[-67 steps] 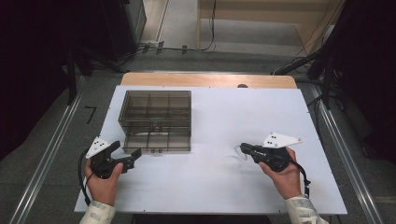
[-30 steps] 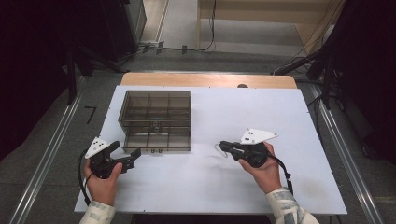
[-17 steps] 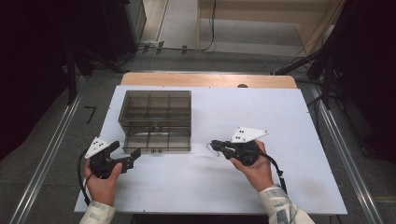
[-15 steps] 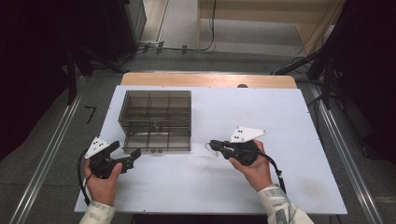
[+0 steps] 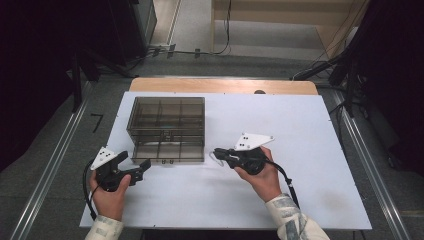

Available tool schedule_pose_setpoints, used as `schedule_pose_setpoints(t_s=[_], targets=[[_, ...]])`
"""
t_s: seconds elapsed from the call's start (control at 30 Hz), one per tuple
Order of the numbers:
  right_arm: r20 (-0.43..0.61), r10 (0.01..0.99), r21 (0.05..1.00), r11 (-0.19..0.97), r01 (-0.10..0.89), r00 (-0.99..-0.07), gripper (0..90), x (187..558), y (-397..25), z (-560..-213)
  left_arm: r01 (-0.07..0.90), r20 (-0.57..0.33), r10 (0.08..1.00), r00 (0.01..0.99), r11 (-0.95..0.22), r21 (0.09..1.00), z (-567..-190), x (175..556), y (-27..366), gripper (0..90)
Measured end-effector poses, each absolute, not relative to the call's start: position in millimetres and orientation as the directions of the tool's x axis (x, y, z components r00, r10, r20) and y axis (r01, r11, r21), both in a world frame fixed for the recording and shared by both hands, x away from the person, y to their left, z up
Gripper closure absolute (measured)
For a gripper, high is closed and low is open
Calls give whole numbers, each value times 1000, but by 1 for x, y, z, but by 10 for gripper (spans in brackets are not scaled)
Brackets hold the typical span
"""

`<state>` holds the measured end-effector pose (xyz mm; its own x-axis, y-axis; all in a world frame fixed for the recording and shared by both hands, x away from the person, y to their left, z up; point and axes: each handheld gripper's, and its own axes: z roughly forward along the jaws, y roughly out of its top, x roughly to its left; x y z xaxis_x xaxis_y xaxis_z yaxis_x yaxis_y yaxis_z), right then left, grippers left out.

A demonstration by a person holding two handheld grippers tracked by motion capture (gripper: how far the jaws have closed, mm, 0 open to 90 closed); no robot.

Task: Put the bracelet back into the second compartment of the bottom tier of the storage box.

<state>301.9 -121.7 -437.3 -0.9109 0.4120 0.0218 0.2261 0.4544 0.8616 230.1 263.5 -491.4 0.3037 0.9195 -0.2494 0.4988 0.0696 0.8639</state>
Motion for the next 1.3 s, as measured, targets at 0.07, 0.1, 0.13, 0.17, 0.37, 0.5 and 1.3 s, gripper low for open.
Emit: schedule_pose_setpoints(t_s=[0.07, 0.1, 0.13, 0.17, 0.37, 0.5, 1.3], targets=[[18, 408, 861, 457, 222, -913, 835, 302, -118, -436, 499, -250, 919, 304, 70, 864, -491, 230, 264, 44], [18, 405, 862, 457, 220, -914, 835, 303, -116, -436, 498, -250, 919, 305, 70, 865, -491, 230, 264, 45], [20, 403, 861, 458, 220, -915, 835, 303, -114, -436, 497, -250, 919, 304, 70, 865, -491, 230, 264, 45], [20, 401, 861, 458, 220, -916, 835, 303, -113, -436, 497, -249, 919, 305, 70, 865, -491, 230, 264, 45], [20, 391, 860, 462, 216, -920, 835, 304, -103, -435, 497, -251, 918, 307, 70, 865, -491, 230, 264, 45], [23, 386, 860, 464, 215, -922, 835, 306, -97, -435, 497, -251, 918, 308, 70, 865, -491, 230, 264, 45], [36, 339, 862, 465, 201, -940, 835, 313, -60, -437, 496, -254, 915, 312, 71, 866, -491, 230, 265, 45]])
